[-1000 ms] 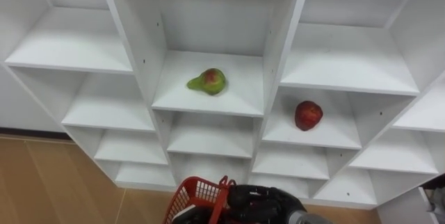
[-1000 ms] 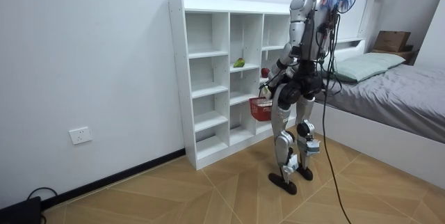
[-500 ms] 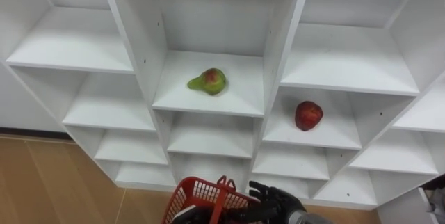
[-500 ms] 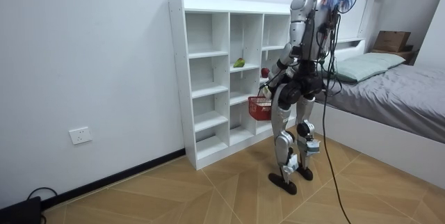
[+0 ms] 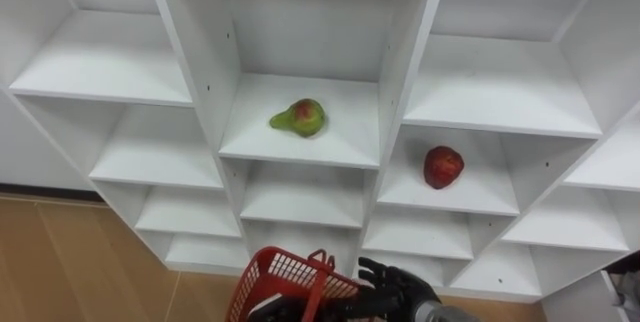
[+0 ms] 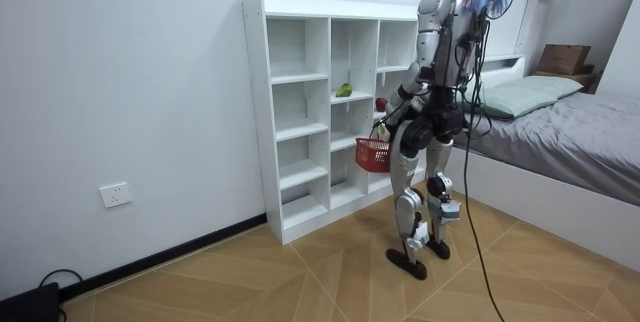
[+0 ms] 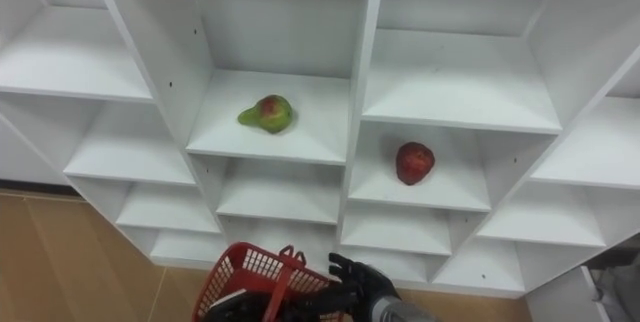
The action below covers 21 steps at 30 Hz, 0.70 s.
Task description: Collect fruits from the closet
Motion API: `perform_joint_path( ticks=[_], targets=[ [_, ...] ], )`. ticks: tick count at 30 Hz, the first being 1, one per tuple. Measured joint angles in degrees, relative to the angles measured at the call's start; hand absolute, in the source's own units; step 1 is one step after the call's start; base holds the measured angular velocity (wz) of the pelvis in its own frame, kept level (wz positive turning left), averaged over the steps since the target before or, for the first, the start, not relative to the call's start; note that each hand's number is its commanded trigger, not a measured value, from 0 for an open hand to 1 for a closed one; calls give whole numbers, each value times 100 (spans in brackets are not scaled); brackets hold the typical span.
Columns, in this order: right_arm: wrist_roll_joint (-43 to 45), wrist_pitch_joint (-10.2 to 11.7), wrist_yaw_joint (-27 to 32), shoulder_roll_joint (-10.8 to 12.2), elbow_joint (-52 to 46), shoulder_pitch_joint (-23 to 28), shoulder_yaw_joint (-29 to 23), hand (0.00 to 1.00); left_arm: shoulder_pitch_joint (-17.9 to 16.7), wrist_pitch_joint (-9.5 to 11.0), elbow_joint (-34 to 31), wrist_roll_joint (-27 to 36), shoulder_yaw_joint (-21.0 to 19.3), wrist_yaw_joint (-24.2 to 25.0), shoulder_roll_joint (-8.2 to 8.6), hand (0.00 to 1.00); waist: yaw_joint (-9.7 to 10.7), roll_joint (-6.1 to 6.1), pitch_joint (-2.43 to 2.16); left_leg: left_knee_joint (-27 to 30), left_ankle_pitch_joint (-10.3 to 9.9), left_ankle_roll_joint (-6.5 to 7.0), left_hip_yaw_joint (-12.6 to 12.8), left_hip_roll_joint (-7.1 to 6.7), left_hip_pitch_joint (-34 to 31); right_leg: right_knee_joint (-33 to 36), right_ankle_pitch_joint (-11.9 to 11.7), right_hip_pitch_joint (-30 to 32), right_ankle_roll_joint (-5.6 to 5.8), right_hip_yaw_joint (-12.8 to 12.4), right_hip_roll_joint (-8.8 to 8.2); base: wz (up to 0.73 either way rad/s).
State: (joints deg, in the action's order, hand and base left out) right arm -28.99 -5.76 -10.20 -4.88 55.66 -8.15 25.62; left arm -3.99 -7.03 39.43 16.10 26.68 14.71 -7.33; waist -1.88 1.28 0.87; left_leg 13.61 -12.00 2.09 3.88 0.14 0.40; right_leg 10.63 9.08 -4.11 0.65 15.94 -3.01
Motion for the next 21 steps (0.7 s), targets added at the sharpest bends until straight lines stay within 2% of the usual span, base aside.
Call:
perform_joint_path(
  ticks=[9,13,16,21],
  targets=[
    [5,-3,-4,-13,-95,-8,6,0,0,0,0,-2,-4,-2,-36,100,-4,-44,6,-3,0,0,-61,-10,-10,-4,0,-9,0,16,-1,1],
    [5,19,1,-168,-1003,85,5,0,-2,-2,-92,0,-235,-4,-25,100,0,-48,6,-9,1,-2,-71,-4,11,-11,0,-27,0,8,8,1],
    [78,95,-75,-207,-1364,106,1,0,1,4,-127,-1,-465,-5,-18,100,5,-51,0,-26,1,-2,-101,-10,74,-36,0,-103,0,0,9,5],
    [161,80,-131,-257,-1666,311,6,0,-10,3,-122,-11,-542,-52,-53,100,-5,-62,-14,-41,1,-2,-114,-21,95,-97,0,-152,1,5,12,1]
  ],
)
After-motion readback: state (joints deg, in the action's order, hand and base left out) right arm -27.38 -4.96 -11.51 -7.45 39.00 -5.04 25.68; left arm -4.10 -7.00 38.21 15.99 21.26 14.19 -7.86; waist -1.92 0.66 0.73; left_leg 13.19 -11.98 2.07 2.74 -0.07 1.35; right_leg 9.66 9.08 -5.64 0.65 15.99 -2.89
